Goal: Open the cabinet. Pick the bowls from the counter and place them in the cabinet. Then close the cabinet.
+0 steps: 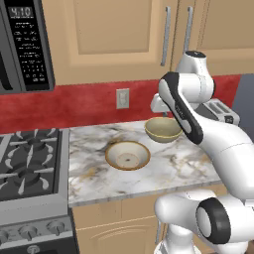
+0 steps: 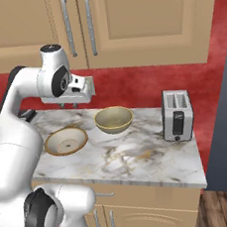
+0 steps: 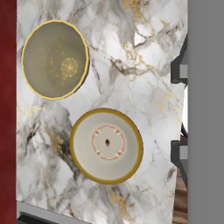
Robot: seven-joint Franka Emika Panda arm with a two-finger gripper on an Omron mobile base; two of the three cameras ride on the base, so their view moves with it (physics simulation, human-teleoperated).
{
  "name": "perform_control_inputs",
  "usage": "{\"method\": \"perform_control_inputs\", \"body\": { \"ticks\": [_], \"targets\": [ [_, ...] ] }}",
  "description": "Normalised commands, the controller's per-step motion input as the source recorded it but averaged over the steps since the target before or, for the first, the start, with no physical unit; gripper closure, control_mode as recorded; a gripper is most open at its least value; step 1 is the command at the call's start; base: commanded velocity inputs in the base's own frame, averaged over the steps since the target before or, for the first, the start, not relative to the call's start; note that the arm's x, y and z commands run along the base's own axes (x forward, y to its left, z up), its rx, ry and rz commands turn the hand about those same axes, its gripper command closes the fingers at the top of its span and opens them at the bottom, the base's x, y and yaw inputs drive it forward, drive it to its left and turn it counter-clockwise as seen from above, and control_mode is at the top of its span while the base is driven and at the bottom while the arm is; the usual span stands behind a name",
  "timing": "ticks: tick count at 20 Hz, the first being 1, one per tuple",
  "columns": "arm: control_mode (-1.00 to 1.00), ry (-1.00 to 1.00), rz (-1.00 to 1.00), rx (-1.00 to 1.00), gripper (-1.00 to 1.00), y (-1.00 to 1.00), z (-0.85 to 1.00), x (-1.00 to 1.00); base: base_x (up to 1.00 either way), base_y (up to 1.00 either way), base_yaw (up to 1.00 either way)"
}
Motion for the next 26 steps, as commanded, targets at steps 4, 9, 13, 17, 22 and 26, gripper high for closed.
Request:
{"method": "perform_control_inputs", "body": {
  "ticks": [4, 9, 13, 17, 22, 26],
  "targets": [
    [-1.00, -0.01, 0.00, 0.00, -1.00, 0.00, 0.00, -0.04, 0.00, 0.00, 0.00],
    [-1.00, -0.15, 0.01, 0.00, -1.00, 0.00, 0.08, -0.23, 0.00, 0.00, 0.00],
    [-1.00, -0.30, 0.07, 0.00, -1.00, 0.00, 0.12, -0.45, 0.00, 0.00, 0.00],
    [-1.00, -0.40, 0.08, 0.00, -1.00, -0.09, 0.24, -0.55, 0.00, 0.00, 0.00],
    [-1.00, -0.43, 0.06, 0.02, -1.00, -0.09, 0.31, -0.53, 0.00, 0.00, 0.00],
    [-1.00, -0.41, 0.03, 0.03, -1.00, -0.02, 0.36, -0.44, 0.00, 0.00, 0.00]
  ]
}}
